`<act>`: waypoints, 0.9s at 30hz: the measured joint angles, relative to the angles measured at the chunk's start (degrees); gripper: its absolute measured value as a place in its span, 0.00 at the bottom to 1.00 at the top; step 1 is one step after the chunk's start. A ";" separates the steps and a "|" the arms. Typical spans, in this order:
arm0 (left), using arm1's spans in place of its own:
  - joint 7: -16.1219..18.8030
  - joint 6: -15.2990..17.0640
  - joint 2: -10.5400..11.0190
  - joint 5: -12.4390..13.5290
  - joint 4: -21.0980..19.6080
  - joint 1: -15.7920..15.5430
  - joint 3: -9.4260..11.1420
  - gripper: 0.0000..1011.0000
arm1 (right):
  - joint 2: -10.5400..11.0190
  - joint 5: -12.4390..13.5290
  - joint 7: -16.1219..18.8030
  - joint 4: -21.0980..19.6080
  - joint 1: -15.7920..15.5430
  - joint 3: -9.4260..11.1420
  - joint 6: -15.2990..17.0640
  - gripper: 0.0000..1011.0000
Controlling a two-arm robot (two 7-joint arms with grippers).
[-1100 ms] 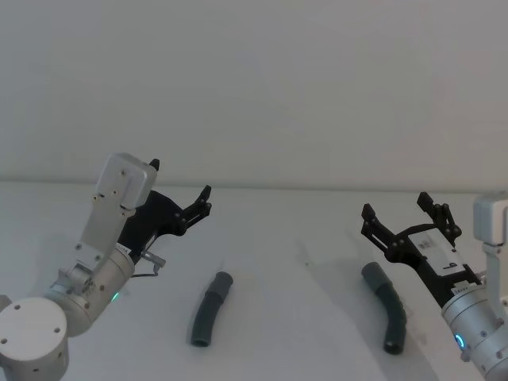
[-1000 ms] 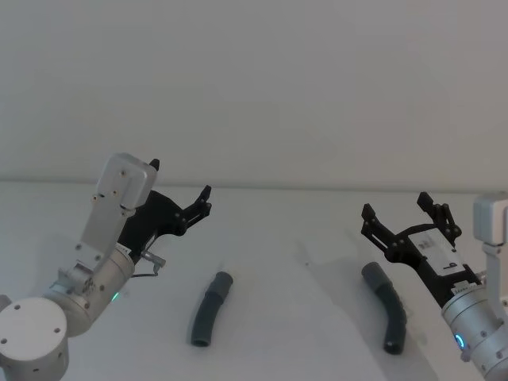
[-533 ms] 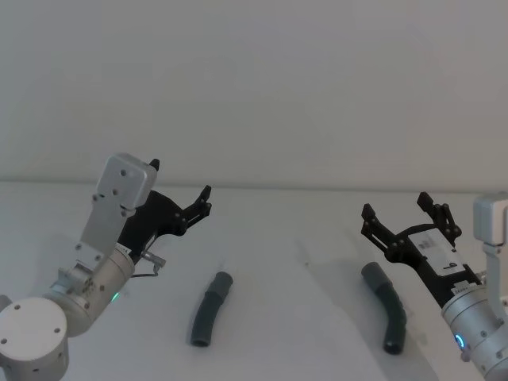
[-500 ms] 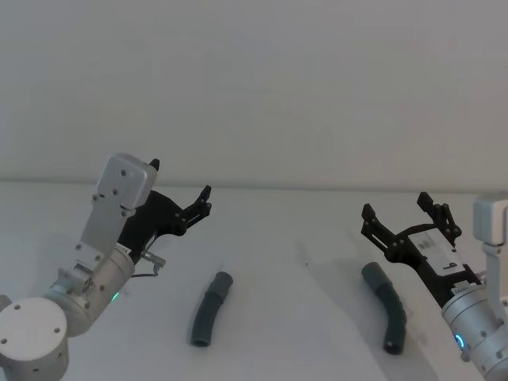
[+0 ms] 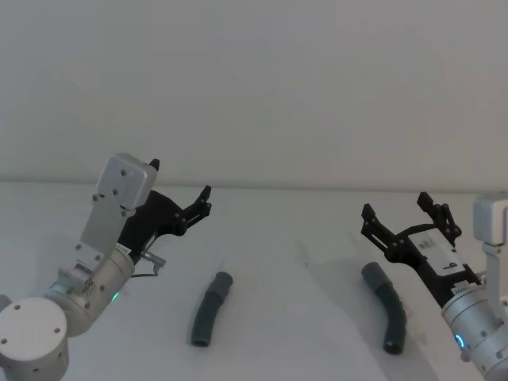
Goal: Use both hands to pick up one end of the pipe from the table, align the ends, and insert them.
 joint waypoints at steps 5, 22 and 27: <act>0.00 0.00 0.00 0.00 0.00 0.00 0.00 0.99 | 0.00 0.00 0.00 0.00 0.00 0.00 0.00 0.99; 0.00 0.00 0.00 0.00 0.00 0.00 0.00 0.99 | 0.00 0.00 0.00 0.00 0.00 0.00 0.00 0.99; 0.00 0.00 0.00 0.00 0.00 0.00 0.00 0.99 | 0.00 0.00 0.00 0.00 0.00 0.00 0.00 0.99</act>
